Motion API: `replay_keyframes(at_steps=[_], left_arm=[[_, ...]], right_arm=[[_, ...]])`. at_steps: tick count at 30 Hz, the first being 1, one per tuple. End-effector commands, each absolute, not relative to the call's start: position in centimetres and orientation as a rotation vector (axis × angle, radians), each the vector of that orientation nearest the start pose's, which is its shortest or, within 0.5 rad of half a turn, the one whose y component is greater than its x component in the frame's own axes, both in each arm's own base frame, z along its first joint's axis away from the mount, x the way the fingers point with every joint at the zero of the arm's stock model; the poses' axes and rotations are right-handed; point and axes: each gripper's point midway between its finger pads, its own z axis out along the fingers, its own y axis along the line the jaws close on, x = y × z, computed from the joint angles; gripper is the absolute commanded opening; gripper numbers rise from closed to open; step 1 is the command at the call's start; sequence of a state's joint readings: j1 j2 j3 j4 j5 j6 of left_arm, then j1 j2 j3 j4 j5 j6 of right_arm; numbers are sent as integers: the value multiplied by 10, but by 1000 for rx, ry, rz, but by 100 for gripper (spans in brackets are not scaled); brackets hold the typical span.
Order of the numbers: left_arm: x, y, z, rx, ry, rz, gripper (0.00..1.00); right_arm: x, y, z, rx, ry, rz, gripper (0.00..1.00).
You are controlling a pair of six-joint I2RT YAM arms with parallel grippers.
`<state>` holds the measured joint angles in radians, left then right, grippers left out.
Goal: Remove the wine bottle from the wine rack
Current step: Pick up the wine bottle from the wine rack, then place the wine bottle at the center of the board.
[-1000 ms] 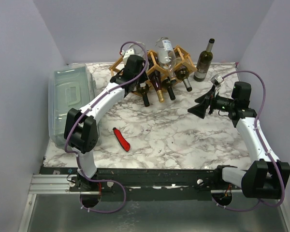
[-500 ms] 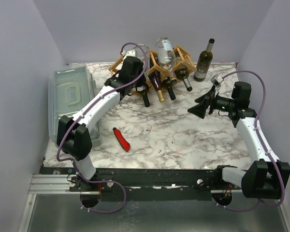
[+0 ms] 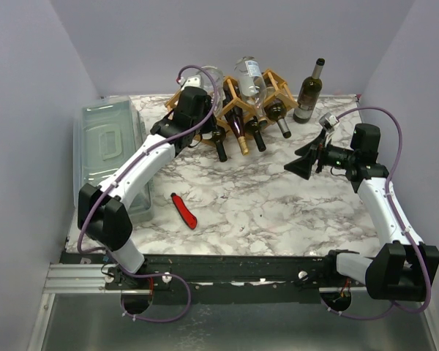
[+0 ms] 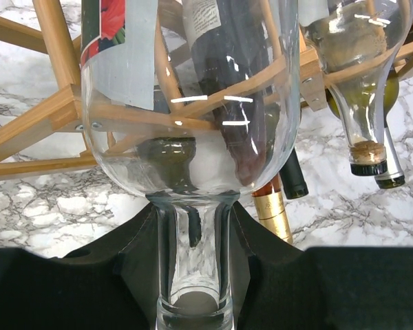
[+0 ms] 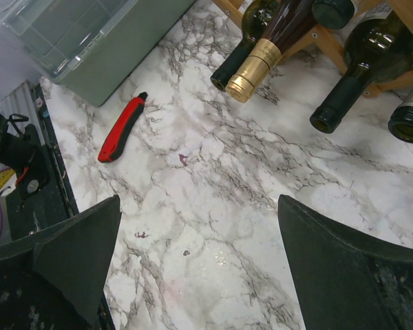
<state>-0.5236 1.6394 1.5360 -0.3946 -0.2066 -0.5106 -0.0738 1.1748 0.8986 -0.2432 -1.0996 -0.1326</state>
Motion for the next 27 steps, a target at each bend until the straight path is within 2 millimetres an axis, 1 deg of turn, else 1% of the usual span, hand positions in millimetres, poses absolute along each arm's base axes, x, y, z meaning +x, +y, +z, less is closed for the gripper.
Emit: replay_keyframes(at_steps=[1, 7, 11, 15, 19, 24, 27], left_arm=[[431, -224, 378, -131, 1726, -551, 0], [410, -223, 388, -84, 1710, -603, 0], [391, -224, 389, -32, 1713, -644, 0], [370, -221, 385, 13, 1736, -675, 0], [346, -217, 377, 61, 1771, -696, 0], [312, -213, 370, 141, 1801, -743, 0], [291, -211, 360, 198, 1840, -771, 0]], right_arm=[[298, 130, 246, -711, 1764, 959, 99], [298, 131, 245, -715, 1764, 962, 99], [298, 131, 244, -718, 1763, 958, 99], [298, 131, 244, -720, 1763, 961, 99], [298, 131, 243, -722, 1763, 959, 99], [298, 130, 243, -726, 1760, 952, 99], [297, 131, 242, -744, 1753, 950, 99]])
